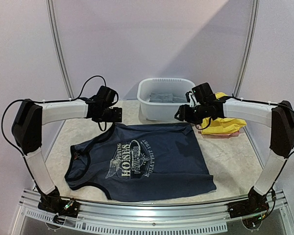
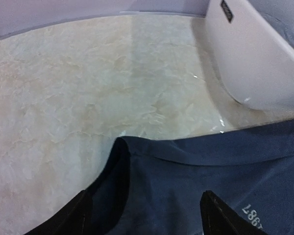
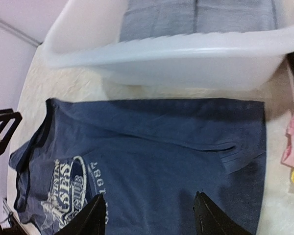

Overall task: Fold and stack the mixed laundry pile
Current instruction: Adjust the flattened tank top at the center of the board.

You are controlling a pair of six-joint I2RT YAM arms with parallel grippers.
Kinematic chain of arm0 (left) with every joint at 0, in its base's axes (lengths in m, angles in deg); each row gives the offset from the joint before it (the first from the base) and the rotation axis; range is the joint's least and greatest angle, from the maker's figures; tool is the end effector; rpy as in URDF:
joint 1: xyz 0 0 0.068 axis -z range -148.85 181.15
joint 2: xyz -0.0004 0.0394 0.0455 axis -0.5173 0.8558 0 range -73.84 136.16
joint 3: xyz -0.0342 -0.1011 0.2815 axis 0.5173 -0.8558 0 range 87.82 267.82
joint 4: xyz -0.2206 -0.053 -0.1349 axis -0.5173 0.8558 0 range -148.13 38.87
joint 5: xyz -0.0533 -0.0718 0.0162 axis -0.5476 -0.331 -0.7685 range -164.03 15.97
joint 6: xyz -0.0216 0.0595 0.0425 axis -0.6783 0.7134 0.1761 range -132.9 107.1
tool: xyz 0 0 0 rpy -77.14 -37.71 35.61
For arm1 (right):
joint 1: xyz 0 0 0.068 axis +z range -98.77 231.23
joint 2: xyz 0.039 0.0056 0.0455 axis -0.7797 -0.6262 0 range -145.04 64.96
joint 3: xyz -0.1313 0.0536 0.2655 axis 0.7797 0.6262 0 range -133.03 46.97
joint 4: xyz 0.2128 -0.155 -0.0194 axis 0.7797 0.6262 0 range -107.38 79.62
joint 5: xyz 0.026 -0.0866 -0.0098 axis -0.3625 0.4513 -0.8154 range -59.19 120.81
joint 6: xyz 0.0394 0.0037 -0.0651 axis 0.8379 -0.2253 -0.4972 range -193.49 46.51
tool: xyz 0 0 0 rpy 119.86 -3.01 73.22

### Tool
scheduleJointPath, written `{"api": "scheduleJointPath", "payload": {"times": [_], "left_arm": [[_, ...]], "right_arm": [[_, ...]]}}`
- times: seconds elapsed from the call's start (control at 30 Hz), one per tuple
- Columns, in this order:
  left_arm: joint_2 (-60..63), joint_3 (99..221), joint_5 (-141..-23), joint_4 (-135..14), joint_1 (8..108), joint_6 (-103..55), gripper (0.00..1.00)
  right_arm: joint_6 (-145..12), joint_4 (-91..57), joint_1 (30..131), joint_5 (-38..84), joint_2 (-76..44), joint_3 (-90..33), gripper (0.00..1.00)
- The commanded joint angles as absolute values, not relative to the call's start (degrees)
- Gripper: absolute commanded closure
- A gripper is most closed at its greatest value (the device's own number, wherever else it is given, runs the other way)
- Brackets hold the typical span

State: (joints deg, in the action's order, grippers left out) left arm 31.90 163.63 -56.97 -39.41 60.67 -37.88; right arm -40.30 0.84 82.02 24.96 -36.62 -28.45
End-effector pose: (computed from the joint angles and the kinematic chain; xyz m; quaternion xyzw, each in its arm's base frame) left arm 0.3868 -0.1972 0.2222 -0.0156 0.9266 -0.0365 0.3740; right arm 0.3630 0.2239 0.2486 -0.0005 0.9208 0.2450 0.3035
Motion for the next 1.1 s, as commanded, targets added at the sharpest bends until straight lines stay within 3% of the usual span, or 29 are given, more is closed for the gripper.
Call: {"api": "scheduleJointPath", "payload": {"times": [0.0,0.3,0.53,0.8,1.07], "left_arm": [[29.12,158.06,-55.81,-38.56,65.99,-38.15,0.25],[31.66,151.07,-63.83,-43.96,72.89,-38.67,0.33],[33.06,146.98,-63.75,-44.10,78.02,-39.45,0.36],[30.56,138.13,-63.76,-43.70,84.80,-42.35,0.38],[23.81,136.36,-58.52,-34.20,95.81,-46.65,0.37]], "right_arm": [[-44.93,3.64,85.50,25.24,-36.55,-25.08,0.41],[-45.35,2.25,87.43,24.15,-40.51,-16.55,0.47],[-43.42,4.58,89.70,28.11,-39.02,-7.66,0.47],[-34.23,9.55,99.45,32.04,-34.54,-0.52,0.46],[-24.43,19.06,109.57,39.61,-25.88,3.28,0.43]]}}
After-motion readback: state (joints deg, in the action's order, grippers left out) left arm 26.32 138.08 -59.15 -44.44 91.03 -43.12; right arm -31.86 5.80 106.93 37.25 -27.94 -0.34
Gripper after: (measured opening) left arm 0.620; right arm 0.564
